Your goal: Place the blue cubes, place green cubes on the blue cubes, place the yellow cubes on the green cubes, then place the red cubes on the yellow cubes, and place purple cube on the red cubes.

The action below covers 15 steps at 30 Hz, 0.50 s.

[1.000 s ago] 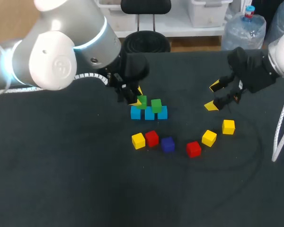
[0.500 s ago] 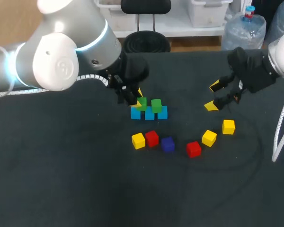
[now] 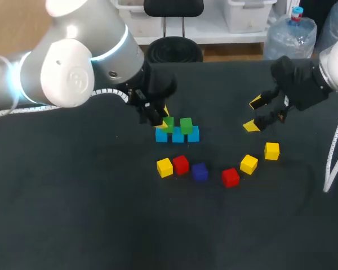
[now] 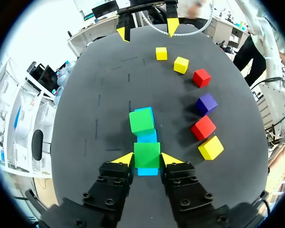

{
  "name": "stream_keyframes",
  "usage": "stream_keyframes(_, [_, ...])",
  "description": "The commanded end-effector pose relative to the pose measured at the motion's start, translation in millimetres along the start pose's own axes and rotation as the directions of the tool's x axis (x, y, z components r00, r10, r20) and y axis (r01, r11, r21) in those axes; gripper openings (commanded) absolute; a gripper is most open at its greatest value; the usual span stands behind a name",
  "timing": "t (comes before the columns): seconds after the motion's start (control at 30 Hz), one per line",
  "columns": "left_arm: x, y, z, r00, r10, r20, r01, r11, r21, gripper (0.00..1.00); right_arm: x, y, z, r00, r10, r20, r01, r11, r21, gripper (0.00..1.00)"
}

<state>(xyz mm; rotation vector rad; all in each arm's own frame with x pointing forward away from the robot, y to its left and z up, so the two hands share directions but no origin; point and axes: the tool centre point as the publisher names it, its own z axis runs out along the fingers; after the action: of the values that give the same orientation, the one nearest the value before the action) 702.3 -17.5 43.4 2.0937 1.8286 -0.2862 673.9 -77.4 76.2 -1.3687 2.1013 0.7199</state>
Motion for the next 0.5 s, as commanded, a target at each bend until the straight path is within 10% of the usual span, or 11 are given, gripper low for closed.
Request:
stream_keyframes(0.03, [-1.1,4.4,1.7,1.000,0.002,-0.002,-0.002,1.000,0.010,0.00,0.1,-0.9,0.9,1.000,-0.001,0.002,0.001,1.000,-0.002,1.00])
stream_keyframes(0.5, [-1.8,4.8,5.0,1.000,0.000,-0.003,0.000,1.000,0.015,0.00,0.1,-0.9,0.9,1.000,-0.001,0.002,0.001,1.000,-0.002,1.00])
